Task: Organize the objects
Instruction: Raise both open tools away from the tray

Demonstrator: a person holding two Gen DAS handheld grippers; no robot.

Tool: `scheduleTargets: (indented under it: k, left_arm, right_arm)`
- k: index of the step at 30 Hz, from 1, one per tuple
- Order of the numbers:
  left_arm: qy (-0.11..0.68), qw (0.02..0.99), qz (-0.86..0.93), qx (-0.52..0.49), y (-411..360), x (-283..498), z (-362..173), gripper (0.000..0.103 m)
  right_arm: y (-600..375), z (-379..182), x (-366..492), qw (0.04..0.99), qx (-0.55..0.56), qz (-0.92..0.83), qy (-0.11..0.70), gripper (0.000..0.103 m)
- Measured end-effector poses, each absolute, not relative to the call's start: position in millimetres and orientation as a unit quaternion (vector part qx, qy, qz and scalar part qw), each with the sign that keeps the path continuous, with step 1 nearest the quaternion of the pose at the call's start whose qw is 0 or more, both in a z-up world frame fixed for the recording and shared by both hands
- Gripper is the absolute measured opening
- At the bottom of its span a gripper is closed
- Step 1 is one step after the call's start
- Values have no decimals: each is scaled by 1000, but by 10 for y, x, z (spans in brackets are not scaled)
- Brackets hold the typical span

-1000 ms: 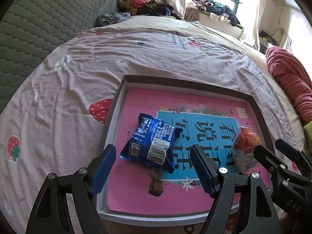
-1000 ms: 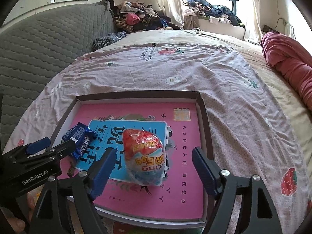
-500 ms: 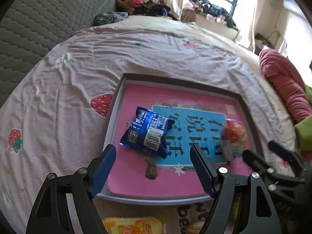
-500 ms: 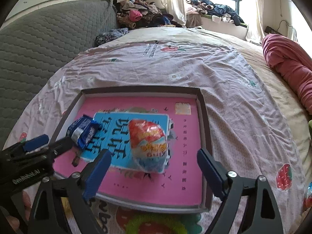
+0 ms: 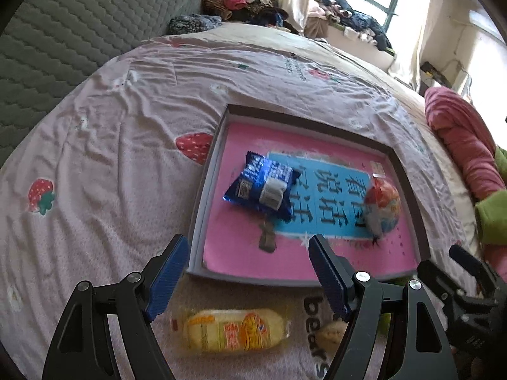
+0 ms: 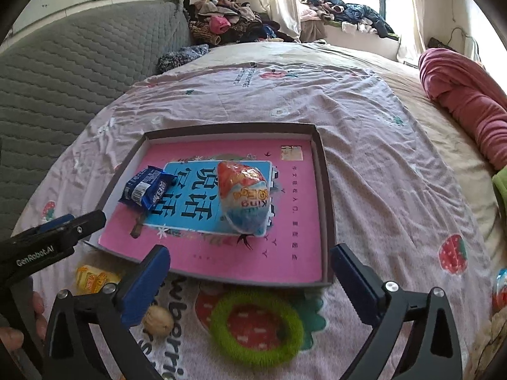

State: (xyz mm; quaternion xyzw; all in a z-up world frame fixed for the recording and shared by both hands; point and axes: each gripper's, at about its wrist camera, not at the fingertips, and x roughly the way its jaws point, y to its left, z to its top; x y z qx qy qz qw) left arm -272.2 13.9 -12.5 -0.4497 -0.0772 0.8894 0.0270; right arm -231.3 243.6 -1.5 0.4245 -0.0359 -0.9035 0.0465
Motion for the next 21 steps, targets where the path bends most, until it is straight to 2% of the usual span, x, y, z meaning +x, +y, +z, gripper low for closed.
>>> scheduleTargets:
  k: [15, 21]
  left_arm:
    - [-46, 40, 890, -452, 202, -2389, -17, 80]
    - [-41, 52, 888, -456, 229, -2254, 42, 83]
  right_arm:
    - [2417, 283, -1995, 56, 415, -907, -38, 103]
    - [2359, 412, -1866, 59, 407, -911, -27, 103]
